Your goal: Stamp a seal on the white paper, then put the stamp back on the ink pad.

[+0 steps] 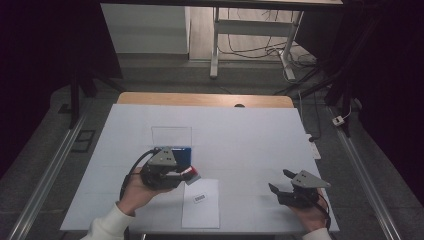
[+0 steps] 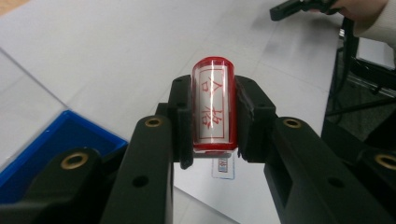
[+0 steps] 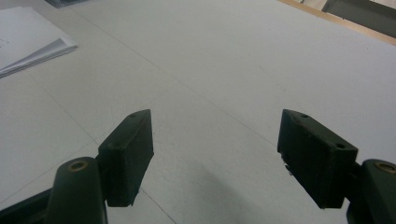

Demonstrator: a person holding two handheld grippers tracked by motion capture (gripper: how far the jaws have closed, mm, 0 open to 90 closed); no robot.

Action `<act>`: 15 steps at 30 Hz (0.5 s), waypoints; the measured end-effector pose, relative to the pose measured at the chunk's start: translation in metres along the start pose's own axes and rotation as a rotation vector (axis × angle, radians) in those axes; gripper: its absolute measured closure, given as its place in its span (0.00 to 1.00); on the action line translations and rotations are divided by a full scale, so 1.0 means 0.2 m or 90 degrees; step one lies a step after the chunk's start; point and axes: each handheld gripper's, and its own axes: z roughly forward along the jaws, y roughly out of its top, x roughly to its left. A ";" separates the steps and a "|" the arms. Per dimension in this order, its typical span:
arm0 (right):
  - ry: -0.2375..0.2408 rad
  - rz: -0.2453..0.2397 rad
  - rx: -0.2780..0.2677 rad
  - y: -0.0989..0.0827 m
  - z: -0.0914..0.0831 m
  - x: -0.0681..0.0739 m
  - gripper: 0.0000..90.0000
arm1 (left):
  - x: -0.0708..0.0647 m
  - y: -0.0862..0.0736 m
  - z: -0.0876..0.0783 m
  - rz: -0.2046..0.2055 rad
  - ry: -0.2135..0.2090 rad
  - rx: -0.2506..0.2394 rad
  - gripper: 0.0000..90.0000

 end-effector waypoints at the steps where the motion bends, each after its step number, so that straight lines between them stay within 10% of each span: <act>1: 0.001 0.000 -0.001 0.00 0.00 0.00 0.29 | 0.00 0.00 -0.01 -0.002 0.002 -0.002 0.78; 15: 0.000 -0.003 0.001 0.00 0.00 0.00 0.29 | 0.11 0.01 -0.01 -0.028 0.044 -0.007 0.78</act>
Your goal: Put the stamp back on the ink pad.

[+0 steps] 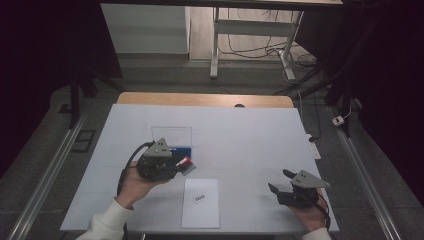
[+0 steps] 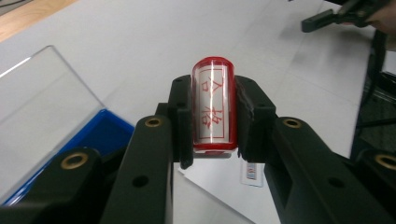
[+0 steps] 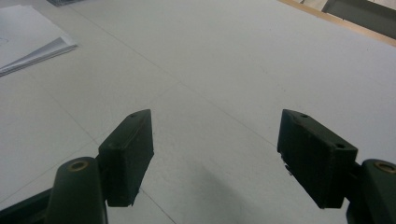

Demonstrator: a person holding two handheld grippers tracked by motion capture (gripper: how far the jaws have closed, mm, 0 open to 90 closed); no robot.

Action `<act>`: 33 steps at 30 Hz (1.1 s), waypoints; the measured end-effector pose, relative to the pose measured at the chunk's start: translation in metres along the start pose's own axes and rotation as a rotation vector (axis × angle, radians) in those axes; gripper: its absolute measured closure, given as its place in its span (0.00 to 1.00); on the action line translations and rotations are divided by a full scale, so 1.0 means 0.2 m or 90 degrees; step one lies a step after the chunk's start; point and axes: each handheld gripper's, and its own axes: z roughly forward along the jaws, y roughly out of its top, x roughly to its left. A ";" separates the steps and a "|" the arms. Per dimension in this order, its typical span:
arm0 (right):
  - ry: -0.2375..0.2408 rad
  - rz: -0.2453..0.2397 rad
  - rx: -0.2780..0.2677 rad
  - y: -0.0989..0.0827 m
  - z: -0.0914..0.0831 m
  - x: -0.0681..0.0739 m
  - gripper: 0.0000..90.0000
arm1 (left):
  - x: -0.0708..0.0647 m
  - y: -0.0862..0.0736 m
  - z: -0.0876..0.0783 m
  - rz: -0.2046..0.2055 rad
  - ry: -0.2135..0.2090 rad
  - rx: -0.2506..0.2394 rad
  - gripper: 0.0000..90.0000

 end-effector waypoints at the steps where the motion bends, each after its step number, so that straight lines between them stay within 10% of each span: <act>1: 0.001 0.000 -0.001 0.00 0.00 0.00 0.29 | 0.01 0.00 0.00 -0.003 0.003 0.000 0.78; 17: -0.001 0.002 0.004 0.00 0.00 0.00 0.29 | 0.17 -0.02 0.07 -0.036 0.062 0.028 0.78; 33: -0.003 -0.002 0.007 -0.01 0.00 0.00 0.30 | 0.32 -0.10 0.18 -0.053 0.147 0.123 0.78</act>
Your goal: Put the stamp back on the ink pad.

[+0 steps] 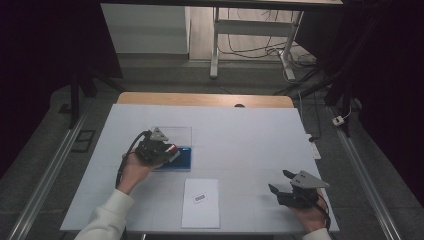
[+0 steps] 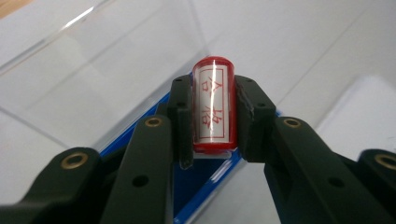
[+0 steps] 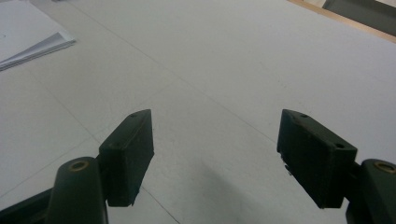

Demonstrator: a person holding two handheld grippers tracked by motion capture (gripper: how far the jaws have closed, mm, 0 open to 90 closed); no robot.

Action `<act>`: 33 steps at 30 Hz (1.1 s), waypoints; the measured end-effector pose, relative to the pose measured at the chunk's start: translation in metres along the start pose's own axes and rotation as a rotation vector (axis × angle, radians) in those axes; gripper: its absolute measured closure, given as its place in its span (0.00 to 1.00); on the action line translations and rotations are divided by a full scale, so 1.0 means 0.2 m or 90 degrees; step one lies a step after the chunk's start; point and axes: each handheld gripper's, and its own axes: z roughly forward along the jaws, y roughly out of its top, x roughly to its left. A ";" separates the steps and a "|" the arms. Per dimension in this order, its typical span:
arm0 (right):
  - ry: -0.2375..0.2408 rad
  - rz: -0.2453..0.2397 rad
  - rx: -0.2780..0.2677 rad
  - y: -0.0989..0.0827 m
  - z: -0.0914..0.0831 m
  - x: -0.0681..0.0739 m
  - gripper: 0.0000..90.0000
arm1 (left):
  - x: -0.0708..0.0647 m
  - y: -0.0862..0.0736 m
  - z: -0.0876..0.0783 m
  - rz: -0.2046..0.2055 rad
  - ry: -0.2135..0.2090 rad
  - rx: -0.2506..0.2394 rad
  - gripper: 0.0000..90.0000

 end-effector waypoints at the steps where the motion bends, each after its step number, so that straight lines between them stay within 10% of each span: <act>1: 0.000 0.000 0.001 0.00 0.00 0.00 0.30 | 0.00 0.00 0.01 0.000 0.004 0.006 0.78; 26: -0.002 0.000 0.004 -0.01 0.00 0.00 0.30 | 0.01 -0.02 0.11 0.002 -0.001 0.038 0.76; 33: 0.000 0.004 0.003 -0.01 0.00 0.00 0.30 | -0.02 -0.04 0.01 -0.016 0.016 -0.029 0.37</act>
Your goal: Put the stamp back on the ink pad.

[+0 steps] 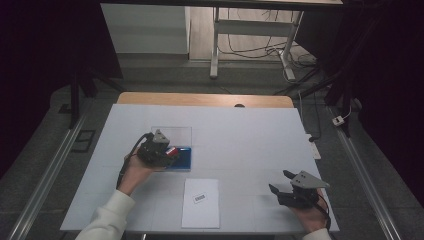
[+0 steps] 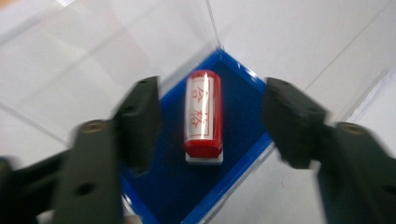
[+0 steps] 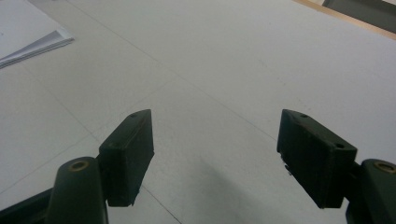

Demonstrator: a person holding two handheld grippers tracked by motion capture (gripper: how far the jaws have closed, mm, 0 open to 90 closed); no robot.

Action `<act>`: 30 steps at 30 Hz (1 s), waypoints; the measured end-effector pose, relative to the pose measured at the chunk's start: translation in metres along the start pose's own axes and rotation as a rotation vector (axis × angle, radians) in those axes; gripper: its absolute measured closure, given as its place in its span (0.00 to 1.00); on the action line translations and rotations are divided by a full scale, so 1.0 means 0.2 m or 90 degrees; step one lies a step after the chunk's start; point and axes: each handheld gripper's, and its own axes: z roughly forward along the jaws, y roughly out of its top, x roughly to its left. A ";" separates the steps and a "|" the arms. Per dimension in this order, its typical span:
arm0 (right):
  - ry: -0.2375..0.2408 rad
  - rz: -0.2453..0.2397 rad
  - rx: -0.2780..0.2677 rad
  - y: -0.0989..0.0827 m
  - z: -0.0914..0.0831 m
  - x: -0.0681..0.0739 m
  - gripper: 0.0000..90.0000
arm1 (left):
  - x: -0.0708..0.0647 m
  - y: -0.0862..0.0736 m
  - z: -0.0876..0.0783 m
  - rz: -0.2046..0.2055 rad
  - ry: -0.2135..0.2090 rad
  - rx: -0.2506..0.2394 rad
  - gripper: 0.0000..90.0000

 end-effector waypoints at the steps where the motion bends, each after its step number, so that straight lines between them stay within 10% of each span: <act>1: 0.000 0.001 -0.001 0.00 0.00 0.00 0.30 | 0.00 -0.01 -0.02 -0.003 0.001 -0.010 0.35; 13: 0.002 0.000 -0.013 0.00 -0.01 -0.01 0.30 | -0.08 -0.21 -0.22 -0.031 -0.027 -0.076 0.31; 30: 0.016 -0.003 -0.017 0.00 -0.01 -0.01 0.29 | -0.14 -0.49 -0.34 -0.064 -0.061 -0.091 0.32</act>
